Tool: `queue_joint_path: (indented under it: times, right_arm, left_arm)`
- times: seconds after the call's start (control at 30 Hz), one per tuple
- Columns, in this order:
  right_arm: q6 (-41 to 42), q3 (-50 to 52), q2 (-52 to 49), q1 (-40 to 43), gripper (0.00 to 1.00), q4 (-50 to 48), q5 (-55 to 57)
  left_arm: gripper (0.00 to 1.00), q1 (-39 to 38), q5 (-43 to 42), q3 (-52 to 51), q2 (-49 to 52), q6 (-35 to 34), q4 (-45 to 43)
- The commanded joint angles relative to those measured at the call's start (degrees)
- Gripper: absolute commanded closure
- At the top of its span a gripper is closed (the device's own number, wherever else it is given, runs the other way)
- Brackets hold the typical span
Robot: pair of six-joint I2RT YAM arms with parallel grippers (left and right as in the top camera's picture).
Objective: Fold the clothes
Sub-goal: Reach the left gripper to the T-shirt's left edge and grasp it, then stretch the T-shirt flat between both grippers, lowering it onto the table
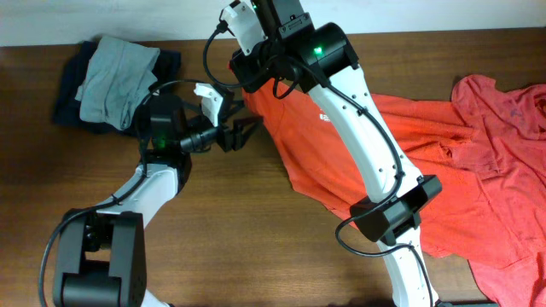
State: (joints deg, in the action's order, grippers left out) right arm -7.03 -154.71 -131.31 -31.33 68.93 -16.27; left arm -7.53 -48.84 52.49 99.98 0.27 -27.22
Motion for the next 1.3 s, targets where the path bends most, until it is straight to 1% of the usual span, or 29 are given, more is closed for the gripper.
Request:
queue_joint_path:
  times: [0.0, 0.03, 0.07, 0.1, 0.13, 0.27, 0.4, 0.47, 0.5, 0.57, 0.67, 0.73, 0.87, 0.97, 1.03, 1.27]
  right_arm:
    - [0.42, -1.09, 2.8, -0.48, 0.96, -0.17, -1.55]
    - [0.42, -1.09, 2.8, -0.48, 0.95, -0.17, -1.55]
    - [0.42, -1.09, 2.8, -0.48, 0.96, -0.17, -1.55]
    - [0.42, -1.09, 2.8, -0.48, 0.95, -0.2, -1.55]
    - [0.42, -1.09, 2.8, -0.48, 0.96, -0.17, -1.55]
    - [0.42, -1.09, 2.8, -0.48, 0.96, -0.15, -1.55]
    - [0.37, -1.09, 2.91, -0.42, 0.96, -0.22, -1.46]
    - [0.37, -1.09, 2.91, -0.42, 0.94, -0.39, -1.01]
    - [0.37, -1.09, 2.91, -0.42, 0.92, -0.55, -0.96]
    - [0.37, -1.09, 2.91, -0.44, 0.91, -0.96, -0.94]
    - [0.37, -1.09, 2.89, -0.42, 0.91, -1.95, -0.94]
    - [0.37, -1.09, 2.89, -0.42, 0.91, -2.58, -0.96]
    - [0.39, -1.09, 2.67, -0.46, 0.91, -3.13, -1.11]
    - [0.39, -1.07, 2.27, -0.68, 0.91, -3.67, -1.14]
    - [0.39, -1.07, 1.57, -0.96, 0.91, -4.33, -1.14]
    - [0.39, 0.2, -1.4, -2.43, 0.91, -7.23, -1.36]
  left_arm:
    - [0.71, 0.02, 1.11, 0.7, 0.42, 0.33, -0.39]
    - [0.85, 0.02, 1.11, 0.7, 0.42, 0.33, -0.39]
    - [0.92, 0.02, 1.11, 0.7, 0.42, 0.24, -0.39]
    - [0.98, 0.02, 1.14, 0.7, 0.42, -0.44, -0.46]
    - [0.99, 0.04, 1.09, 0.7, 0.42, -1.18, -0.68]
    - [0.99, 0.07, 0.98, 0.7, 0.42, -3.93, -1.73]
    - [0.99, 0.28, -2.58, 0.72, -0.07, -4.59, -2.23]
    - [0.99, 0.85, -3.56, 0.72, -1.11, -7.48, -1.31]
    - [0.99, 1.22, -4.09, 0.72, -1.97, -8.94, -0.39]
    - [0.99, 2.1, -4.35, 0.72, -4.13, -10.88, 2.23]
    - [1.0, 3.87, -3.87, 0.72, -8.55, -11.58, 9.7]
    - [0.99, 5.03, -0.52, 0.72, -11.82, -11.56, 16.61]
    - [0.99, 6.58, 12.76, 0.72, -18.43, -11.37, 31.45]
    - [0.99, 6.58, 22.43, 0.72, -21.38, -11.34, 39.3]
    - [0.99, 6.58, 25.35, 0.7, -21.99, -11.37, 42.99]
    - [0.99, 6.58, 29.77, 0.7, -19.98, -11.41, 51.69]
